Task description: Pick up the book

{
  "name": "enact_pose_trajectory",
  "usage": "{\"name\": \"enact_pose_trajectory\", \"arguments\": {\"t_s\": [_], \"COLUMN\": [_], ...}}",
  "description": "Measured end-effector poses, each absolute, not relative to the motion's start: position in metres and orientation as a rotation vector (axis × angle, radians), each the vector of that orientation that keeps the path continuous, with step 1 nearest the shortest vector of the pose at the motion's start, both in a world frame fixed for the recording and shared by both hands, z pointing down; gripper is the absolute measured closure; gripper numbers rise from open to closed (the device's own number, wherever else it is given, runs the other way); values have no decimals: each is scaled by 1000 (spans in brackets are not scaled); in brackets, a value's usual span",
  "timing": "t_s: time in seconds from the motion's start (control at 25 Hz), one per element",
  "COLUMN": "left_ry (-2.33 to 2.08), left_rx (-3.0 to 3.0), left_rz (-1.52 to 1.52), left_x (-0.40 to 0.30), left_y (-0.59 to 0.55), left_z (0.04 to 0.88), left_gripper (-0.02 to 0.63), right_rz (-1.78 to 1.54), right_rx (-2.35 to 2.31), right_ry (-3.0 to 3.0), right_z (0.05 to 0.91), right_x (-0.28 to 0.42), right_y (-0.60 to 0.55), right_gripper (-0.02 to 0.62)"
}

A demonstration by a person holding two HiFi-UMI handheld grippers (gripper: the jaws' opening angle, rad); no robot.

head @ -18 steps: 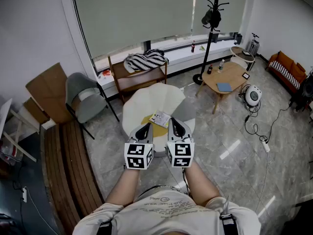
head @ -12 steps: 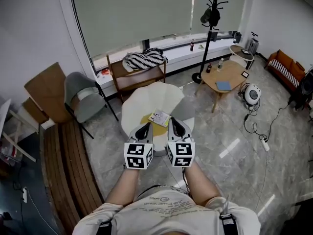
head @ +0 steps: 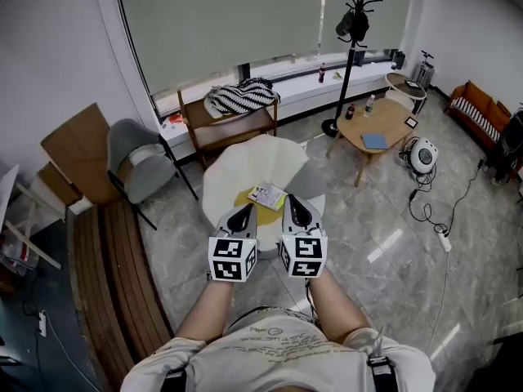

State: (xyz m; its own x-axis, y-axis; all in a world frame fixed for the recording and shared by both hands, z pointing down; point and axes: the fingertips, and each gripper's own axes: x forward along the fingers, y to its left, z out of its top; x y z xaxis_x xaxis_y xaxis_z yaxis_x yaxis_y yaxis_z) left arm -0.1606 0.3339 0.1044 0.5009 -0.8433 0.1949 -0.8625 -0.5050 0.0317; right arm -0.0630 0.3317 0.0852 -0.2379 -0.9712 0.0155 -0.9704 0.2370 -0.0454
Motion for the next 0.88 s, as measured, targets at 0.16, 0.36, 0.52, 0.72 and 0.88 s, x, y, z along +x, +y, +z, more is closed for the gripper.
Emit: {"name": "enact_pose_trajectory", "arguments": {"t_s": [0.16, 0.36, 0.52, 0.72, 0.88], "left_ry": [-1484, -1468, -1459, -1426, -1411], "left_rx": [2614, 2626, 2622, 2631, 2634], "left_rz": [245, 260, 265, 294, 293], "left_x": [-149, -124, -108, -86, -73], "left_y": [331, 332, 335, 334, 329], "left_z": [107, 113, 118, 126, 129], "left_gripper": [594, 594, 594, 595, 595], "right_rz": [-73, -76, -82, -92, -91], "right_rx": [-1935, -1955, -1962, -1969, -1974], "right_ry": [2448, 2436, 2432, 2429, 2430], "right_z": [86, 92, 96, 101, 103], "right_x": [-52, -27, -9, 5, 14], "right_y": [329, 332, 338, 341, 337], "right_gripper": [571, 569, 569, 569, 569]}}
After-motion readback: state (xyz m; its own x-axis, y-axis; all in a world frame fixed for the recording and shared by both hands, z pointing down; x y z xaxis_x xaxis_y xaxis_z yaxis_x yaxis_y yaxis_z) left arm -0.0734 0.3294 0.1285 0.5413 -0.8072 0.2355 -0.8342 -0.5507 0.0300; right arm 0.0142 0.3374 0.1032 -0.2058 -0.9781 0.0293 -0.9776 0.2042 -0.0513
